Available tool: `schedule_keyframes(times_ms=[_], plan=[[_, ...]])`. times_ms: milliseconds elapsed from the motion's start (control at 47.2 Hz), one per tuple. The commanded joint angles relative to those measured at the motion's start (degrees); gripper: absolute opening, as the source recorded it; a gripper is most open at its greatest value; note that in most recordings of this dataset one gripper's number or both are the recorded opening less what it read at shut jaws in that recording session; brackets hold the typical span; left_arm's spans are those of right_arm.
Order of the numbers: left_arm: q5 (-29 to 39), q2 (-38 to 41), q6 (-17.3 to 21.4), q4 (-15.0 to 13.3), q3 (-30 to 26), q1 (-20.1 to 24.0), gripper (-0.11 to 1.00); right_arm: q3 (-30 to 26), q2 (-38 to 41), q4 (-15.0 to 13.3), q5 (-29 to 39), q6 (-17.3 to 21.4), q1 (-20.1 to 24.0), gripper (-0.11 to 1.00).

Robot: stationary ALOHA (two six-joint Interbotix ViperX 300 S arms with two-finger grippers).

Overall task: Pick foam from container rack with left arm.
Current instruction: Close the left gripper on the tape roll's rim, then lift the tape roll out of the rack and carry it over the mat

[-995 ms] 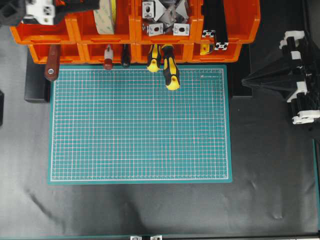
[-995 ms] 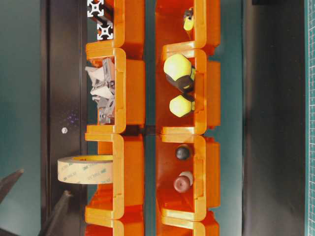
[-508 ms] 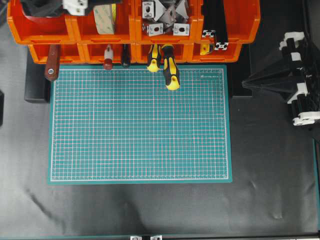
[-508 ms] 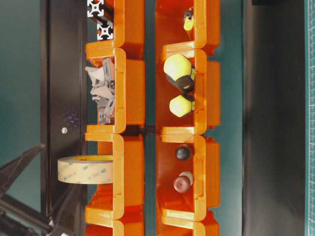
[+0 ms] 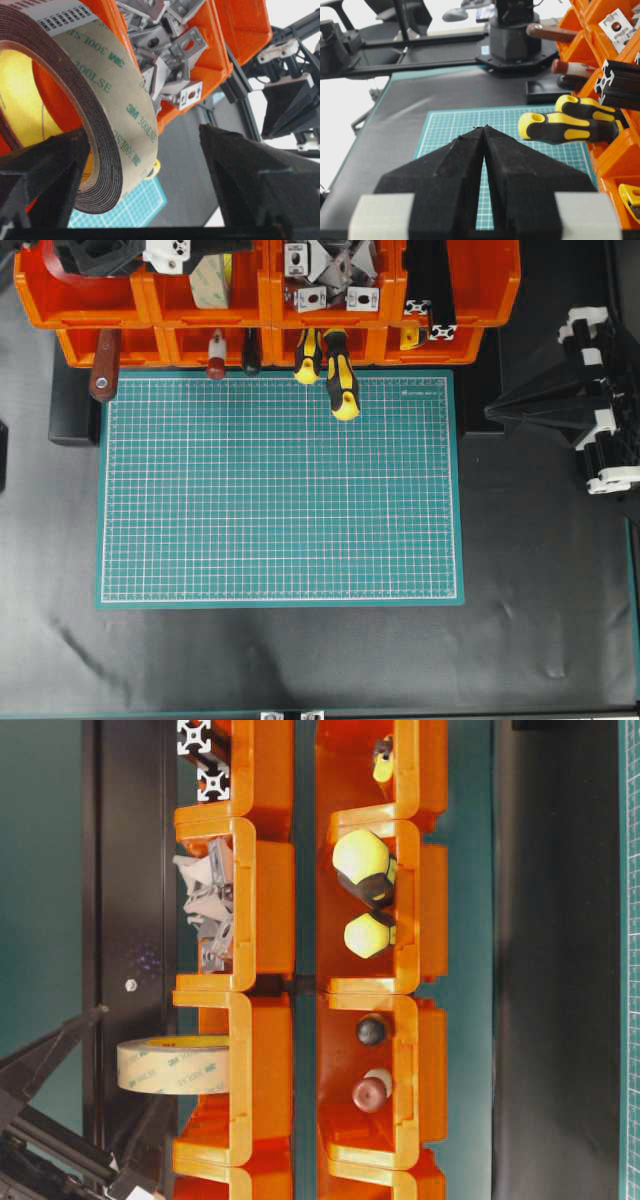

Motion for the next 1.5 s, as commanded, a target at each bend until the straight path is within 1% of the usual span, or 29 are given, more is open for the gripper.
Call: schedule_keyframes(times_ms=[0, 42, 127, 190, 275, 317, 550, 656, 720, 825, 868, 1016, 1143, 1164, 1270, 1291, 1354, 1481], plan=[[-0.18, -0.79, -0.09, 0.18, -0.79, 0.26, 0.79, -0.7, 0.26, 0.0, -0.7, 0.09, 0.18, -0.01], [-0.18, -0.79, 0.0, 0.18, -0.7, 0.26, 0.75, -0.7, 0.26, 0.0, -0.7, 0.09, 0.18, -0.01], [-0.18, -0.79, 0.09, 0.18, -0.44, 0.26, 0.62, -0.7, 0.26, 0.0, -0.79, 0.09, 0.18, -0.01], [-0.44, -0.79, 0.26, 0.18, -0.26, 0.26, 0.47, -0.7, 0.26, 0.0, -0.88, 0.09, 0.26, -0.01], [-0.97, -1.05, 0.53, 0.18, 0.0, 0.26, 0.32, -0.7, 0.26, 0.0, -0.88, 0.09, 0.18, -0.01], [-1.76, -1.32, 0.62, 0.18, 0.18, 0.35, 0.28, -0.7, 0.26, 0.0, -0.88, 0.09, 0.18, -0.01], [-8.53, -2.37, 1.23, 0.18, 1.05, 0.0, 0.27, -0.7, 0.26, 0.0, -0.88, 0.09, 0.18, -0.01], [-12.39, -3.08, 1.93, 0.18, 0.79, -1.23, 0.26, -0.7, 0.18, 0.0, -0.88, 0.09, 0.18, -0.01], [-14.5, -3.6, 3.16, 0.18, 0.35, -2.37, 0.26, -0.7, 0.18, 0.09, -0.88, 0.09, 0.26, -0.01], [-15.64, -5.01, 6.59, 0.26, -0.88, -5.1, 0.26, -0.7, 0.26, 0.09, -0.88, 0.09, 0.18, -0.01], [-15.47, -5.54, 8.53, 0.18, -1.58, -6.24, 0.26, -0.7, 0.18, 0.09, -0.88, 0.09, 0.18, -0.01], [-12.3, -6.94, 15.56, 0.26, -4.31, -10.9, 0.26, -0.7, 0.18, 0.0, -0.79, 0.09, 0.18, -0.01], [-7.47, -6.77, 24.26, 0.18, -5.71, -16.17, 0.26, -0.7, 0.18, 0.09, -0.88, 0.09, 0.18, -0.01], [-6.06, -6.33, 26.37, 0.18, -5.8, -17.4, 0.26, -0.7, 0.18, 0.09, -0.88, 0.09, 0.18, -0.01], [-2.2, -4.13, 33.13, 0.26, -6.59, -21.27, 0.26, -0.7, 0.18, 0.09, -0.88, 0.18, 0.18, -0.01], [-1.14, -3.34, 35.16, 0.26, -7.03, -22.15, 0.26, -0.7, 0.18, 0.09, -0.88, 0.18, 0.18, -0.01], [0.79, -1.58, 38.41, 0.26, -7.91, -23.82, 0.26, -0.7, 0.18, 0.09, -0.97, 0.18, 0.18, -0.01], [4.83, 2.81, 44.3, 0.26, -10.9, -25.66, 0.26, -0.79, 0.18, 0.09, -1.49, 0.26, 0.18, -0.01]])
